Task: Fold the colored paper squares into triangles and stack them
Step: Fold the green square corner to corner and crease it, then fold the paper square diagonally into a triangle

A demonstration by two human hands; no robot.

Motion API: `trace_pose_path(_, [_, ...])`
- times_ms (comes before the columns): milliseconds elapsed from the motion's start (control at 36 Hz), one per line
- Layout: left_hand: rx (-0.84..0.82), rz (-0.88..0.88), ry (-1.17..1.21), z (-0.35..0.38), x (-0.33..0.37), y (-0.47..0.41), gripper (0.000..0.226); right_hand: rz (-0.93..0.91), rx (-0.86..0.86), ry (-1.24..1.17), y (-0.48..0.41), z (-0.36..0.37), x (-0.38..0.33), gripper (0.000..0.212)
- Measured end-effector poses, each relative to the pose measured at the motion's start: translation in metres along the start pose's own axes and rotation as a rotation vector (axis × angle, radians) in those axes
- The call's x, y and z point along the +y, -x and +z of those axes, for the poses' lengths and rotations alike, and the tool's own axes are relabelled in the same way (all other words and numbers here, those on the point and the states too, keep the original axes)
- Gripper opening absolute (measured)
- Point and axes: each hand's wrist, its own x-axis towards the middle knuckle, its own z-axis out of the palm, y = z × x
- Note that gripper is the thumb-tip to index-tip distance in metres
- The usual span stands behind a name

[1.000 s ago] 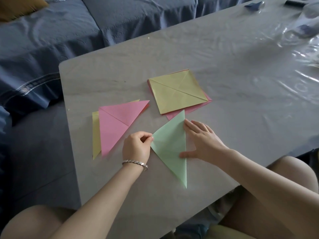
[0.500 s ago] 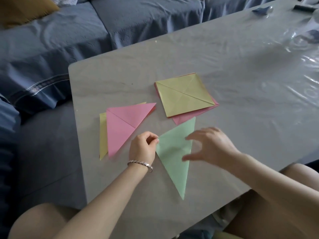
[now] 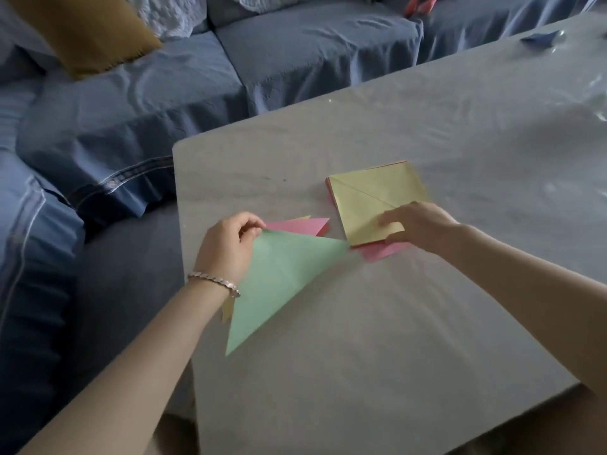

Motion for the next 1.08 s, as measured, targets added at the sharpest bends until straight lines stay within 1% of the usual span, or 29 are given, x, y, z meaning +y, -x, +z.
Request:
trace_pose_path(56, [-0.015,0.002,-0.102,0.0,-0.009,-0.015,0.012,0.025,-0.065,-0.051,-0.001,-0.004,-0.001,0.035])
trace_pose_path(111, [-0.041,-0.001,-0.196,0.004,-0.017,-0.026,0.013,0.032,-0.063,-0.041,-0.002,-0.008,0.001,0.039])
trace_pose_path(194, [-0.047,-0.002,-0.326,0.012,-0.023,-0.03,0.015,-0.005,-0.067,-0.071,-0.004,-0.009,0.004,0.033])
trace_pose_path(222, [-0.036,0.016,-0.38,0.015,-0.023,-0.029,0.019,-0.028,-0.068,-0.032,-0.004,-0.009,0.005,0.036])
trace_pose_path(278, [0.0,0.07,-0.428,0.024,-0.02,-0.021,0.029,-0.058,-0.083,0.086,-0.003,-0.01,0.003,0.05])
trace_pose_path(333, [0.023,0.152,-0.385,0.034,-0.013,-0.01,0.034,-0.077,-0.083,0.175,-0.003,-0.008,0.003,0.057])
trace_pose_path(389, [0.035,0.241,-0.334,0.043,-0.004,0.002,0.034,-0.072,-0.068,0.178,-0.004,-0.008,0.002,0.052])
trace_pose_path(472, [-0.021,0.335,-0.254,0.052,0.01,0.019,0.025,-0.069,-0.074,0.112,0.0,-0.012,0.001,0.044])
trace_pose_path(556, [-0.092,0.298,-0.181,0.055,0.024,0.034,0.018,-0.062,-0.098,0.063,0.004,-0.018,0.002,0.036])
trace_pose_path(611, [-0.108,0.276,-0.166,0.058,0.029,0.04,0.018,-0.083,-0.064,0.076,0.005,-0.019,0.002,0.025])
trace_pose_path(639, [-0.108,0.267,-0.158,0.058,0.03,0.042,0.018,-0.088,-0.027,0.093,0.005,-0.017,0.002,0.024])
trace_pose_path(694, [-0.106,0.22,-0.095,0.058,0.034,0.043,0.018,-0.082,0.047,0.125,0.008,-0.015,0.001,0.026])
trace_pose_path(750, [-0.115,0.131,0.025,0.056,0.037,0.04,0.018,-0.111,0.111,0.177,0.017,-0.012,-0.001,0.025])
trace_pose_path(778, [-0.127,0.054,0.098,0.055,0.039,0.037,0.021,-0.151,0.165,0.2,0.024,-0.008,-0.003,0.024])
trace_pose_path(806, [-0.147,-0.041,0.18,0.055,0.042,0.035,0.025,-0.22,0.257,0.194,0.031,-0.003,-0.006,0.023])
trace_pose_path(889, [-0.25,-0.357,0.49,0.058,0.048,0.021,0.042,-0.468,0.558,0.079,0.057,0.013,-0.012,0.027])
trace_pose_path(917, [-0.301,-0.447,0.59,0.059,0.051,0.018,0.046,-0.525,0.609,0.054,0.065,0.019,-0.013,0.029])
trace_pose_path(972, [-0.36,-0.539,0.68,0.061,0.056,0.016,0.054,-0.603,0.609,0.043,0.081,0.031,-0.015,0.029])
trace_pose_path(1028, [-0.335,-0.558,0.642,0.065,0.059,0.017,0.072,-0.665,0.573,0.02,0.096,0.041,-0.016,0.024])
trace_pose_path(1083, [-0.29,-0.553,0.58,0.071,0.059,0.02,0.081,-0.688,0.548,0.0,0.106,0.046,-0.017,0.022])
